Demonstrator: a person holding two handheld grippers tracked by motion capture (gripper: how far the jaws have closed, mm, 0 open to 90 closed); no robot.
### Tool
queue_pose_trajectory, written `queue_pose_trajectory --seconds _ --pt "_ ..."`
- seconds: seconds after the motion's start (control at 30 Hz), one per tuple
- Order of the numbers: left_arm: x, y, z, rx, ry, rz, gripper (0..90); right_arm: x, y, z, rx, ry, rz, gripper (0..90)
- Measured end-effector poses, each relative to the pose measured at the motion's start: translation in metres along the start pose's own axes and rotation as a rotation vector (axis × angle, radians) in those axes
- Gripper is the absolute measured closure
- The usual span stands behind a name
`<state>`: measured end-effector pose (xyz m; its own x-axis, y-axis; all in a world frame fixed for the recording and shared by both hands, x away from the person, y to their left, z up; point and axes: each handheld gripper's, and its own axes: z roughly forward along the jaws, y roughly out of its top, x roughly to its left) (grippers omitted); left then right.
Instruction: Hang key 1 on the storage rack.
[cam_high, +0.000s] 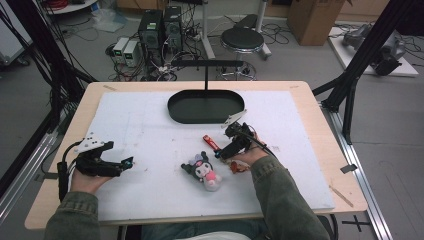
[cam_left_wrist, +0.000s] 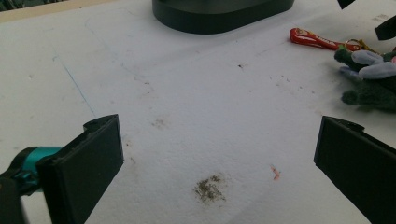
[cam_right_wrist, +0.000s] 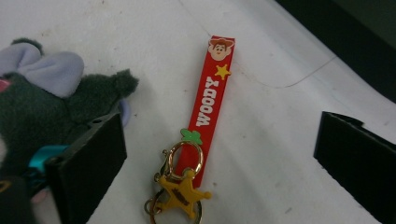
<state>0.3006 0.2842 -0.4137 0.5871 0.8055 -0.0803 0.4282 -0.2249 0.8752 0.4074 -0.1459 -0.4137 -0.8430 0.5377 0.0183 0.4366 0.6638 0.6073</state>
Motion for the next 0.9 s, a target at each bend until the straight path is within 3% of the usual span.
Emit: queue_pose_trajectory --seconds 0.2,0.33,0.43,0.47,0.63,0.67,0.7,0.77,0.9 --pt "0.0 0.0 0.001 0.005 0.001 -0.001 1.8 0.004 0.011 0.013 0.062 0.015 -0.021 4.7" --pt "-0.001 0.0 0.001 0.01 0.0 0.0 1.8 0.005 0.018 0.02 0.1 -0.003 -0.03 4.8" --pt "0.0 0.0 0.001 0.011 -0.001 -0.001 1.8 0.006 0.022 0.023 0.13 -0.01 -0.027 10.0" --pt "0.0 0.0 0.001 0.01 -0.001 0.0 1.8 0.006 0.026 0.025 0.158 -0.022 -0.032 18.5" --pt "0.0 0.0 0.001 0.01 -0.002 -0.001 1.8 0.007 0.033 0.033 0.242 -0.017 -0.027 37.2" --pt "0.0 0.0 0.001 0.01 -0.004 -0.001 1.8 0.007 0.033 0.033 0.242 -0.017 -0.027 37.2" --pt "0.0 0.0 0.001 0.01 -0.005 -0.001 1.8 0.008 0.036 0.033 0.254 -0.025 -0.007 45.9" --pt "0.0 0.0 0.001 0.012 -0.003 -0.002 1.8 0.009 0.039 0.034 0.262 -0.017 0.0 53.4" --pt "0.001 0.0 0.001 0.012 -0.002 -0.004 1.8 0.01 0.044 0.037 0.293 -0.03 0.034 61.7"
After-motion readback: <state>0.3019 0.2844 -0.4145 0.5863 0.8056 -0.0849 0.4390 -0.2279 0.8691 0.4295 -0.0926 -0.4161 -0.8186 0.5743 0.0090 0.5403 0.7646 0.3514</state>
